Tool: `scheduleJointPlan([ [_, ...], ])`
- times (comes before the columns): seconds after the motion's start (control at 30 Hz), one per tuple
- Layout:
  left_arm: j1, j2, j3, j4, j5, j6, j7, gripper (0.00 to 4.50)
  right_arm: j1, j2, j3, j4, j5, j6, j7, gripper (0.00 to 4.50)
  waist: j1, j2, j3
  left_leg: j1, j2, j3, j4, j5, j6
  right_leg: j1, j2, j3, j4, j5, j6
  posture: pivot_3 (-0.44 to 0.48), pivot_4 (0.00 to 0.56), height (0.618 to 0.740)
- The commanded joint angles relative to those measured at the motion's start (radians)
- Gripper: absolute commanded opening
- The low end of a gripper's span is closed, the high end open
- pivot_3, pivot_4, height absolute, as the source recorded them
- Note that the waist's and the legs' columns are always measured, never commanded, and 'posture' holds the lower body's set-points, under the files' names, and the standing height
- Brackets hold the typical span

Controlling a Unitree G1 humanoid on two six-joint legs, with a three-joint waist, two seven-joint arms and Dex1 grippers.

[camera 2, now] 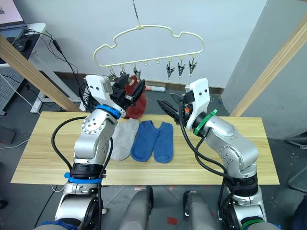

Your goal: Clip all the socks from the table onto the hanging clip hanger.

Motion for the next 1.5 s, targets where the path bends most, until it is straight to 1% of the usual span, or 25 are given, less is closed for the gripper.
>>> scheduleJointPlan([
  [0.03, -0.034, -0.007, -0.004, 0.004, 0.02, -0.042, 0.004, 3.02, -0.015, -0.002, -0.014, -0.018, 0.013, -0.01, -0.001, 2.53, 0.0, 0.0, 0.0, 0.0, 0.0, 0.0, 0.0, 0.0, 0.0, 0.0, 0.0, 0.0, 0.0, 0.0, 0.0, 0.16, 0.314, 0.74],
  [0.1, -0.05, -0.011, -0.004, 0.023, 0.029, -0.052, 0.011, 3.02, -0.018, -0.002, -0.015, -0.015, 0.013, -0.01, -0.001, 2.53, 0.0, 0.0, 0.0, 0.0, 0.0, 0.0, 0.0, 0.0, 0.0, 0.0, 0.0, 0.0, 0.0, 0.0, 0.0, 0.158, 0.315, 0.74],
  [0.2, -0.06, -0.015, -0.006, 0.04, 0.044, -0.067, 0.022, 2.4, -0.021, -0.003, -0.015, -0.013, 0.012, -0.011, -0.001, 2.53, 0.0, 0.0, 0.0, 0.0, 0.0, 0.0, 0.0, 0.0, 0.0, 0.0, 0.0, 0.0, 0.0, 0.0, 0.0, 0.158, 0.315, 0.74],
  [0.23, -0.061, -0.017, -0.006, 0.043, 0.046, -0.065, 0.025, 2.1, -0.021, -0.003, -0.015, -0.013, 0.01, -0.012, -0.002, 2.53, 0.0, 0.0, 0.0, 0.0, 0.0, 0.0, 0.0, 0.0, 0.0, 0.0, 0.0, 0.0, 0.0, 0.0, 0.0, 0.158, 0.315, 0.74],
  [1.03, -0.149, -0.048, -0.017, 0.187, 0.072, -0.149, -0.001, 2.1, -0.05, 0.01, -0.025, -0.018, 0.024, -0.001, -0.024, 2.53, -0.003, 0.0, 0.0, 0.0, 0.0, 0.0, 0.0, 0.0, 0.0, 0.0, 0.0, 0.0, 0.0, 0.0, 0.0, 0.138, 0.316, 0.74],
  [1.5, -0.179, -0.05, -0.012, 0.233, 0.073, -0.17, -0.013, 2.1, -0.05, 0.01, -0.026, -0.016, 0.021, -0.003, -0.03, 2.53, -0.005, 0.0, 0.0, 0.0, 0.0, 0.0, 0.0, 0.0, 0.0, 0.0, 0.0, -0.001, 0.0, 0.0, 0.0, 0.136, 0.316, 0.74],
])
